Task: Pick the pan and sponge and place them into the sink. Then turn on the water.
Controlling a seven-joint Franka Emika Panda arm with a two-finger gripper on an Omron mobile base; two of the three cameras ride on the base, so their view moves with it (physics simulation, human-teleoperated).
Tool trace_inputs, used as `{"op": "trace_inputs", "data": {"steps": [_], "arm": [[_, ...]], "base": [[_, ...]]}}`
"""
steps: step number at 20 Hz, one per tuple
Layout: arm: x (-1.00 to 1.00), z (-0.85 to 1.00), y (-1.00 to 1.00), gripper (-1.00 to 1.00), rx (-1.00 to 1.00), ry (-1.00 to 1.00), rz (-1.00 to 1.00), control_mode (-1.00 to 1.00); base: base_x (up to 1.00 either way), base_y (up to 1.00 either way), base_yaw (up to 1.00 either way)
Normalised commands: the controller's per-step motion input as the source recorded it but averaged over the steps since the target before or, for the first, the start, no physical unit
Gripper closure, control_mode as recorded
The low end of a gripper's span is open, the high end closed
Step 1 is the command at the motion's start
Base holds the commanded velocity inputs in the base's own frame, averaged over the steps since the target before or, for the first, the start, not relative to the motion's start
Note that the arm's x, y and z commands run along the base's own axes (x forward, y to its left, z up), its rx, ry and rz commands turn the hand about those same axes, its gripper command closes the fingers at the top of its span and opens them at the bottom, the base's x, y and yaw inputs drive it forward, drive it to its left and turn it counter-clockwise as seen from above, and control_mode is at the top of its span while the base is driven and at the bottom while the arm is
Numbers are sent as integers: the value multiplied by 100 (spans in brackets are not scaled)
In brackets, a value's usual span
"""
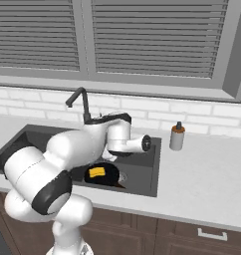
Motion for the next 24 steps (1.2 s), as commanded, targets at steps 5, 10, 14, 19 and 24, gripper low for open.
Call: {"op": "trace_inputs", "data": {"steps": [5,10,14,19,24], "arm": [[-8,52,-4,-100,37,-5,0,-100],[2,9,7,-100,29,0,-12,-100],[4,0,4,-100,28,5,-16,-100],[1,0,9,-100,22,11,-24,-100],[14,0,15,-100,15,14,-21,-100]], "base": [[0,0,0],[0,0,0],[0,0,0],[0,0,0],[0,0,0]]}}
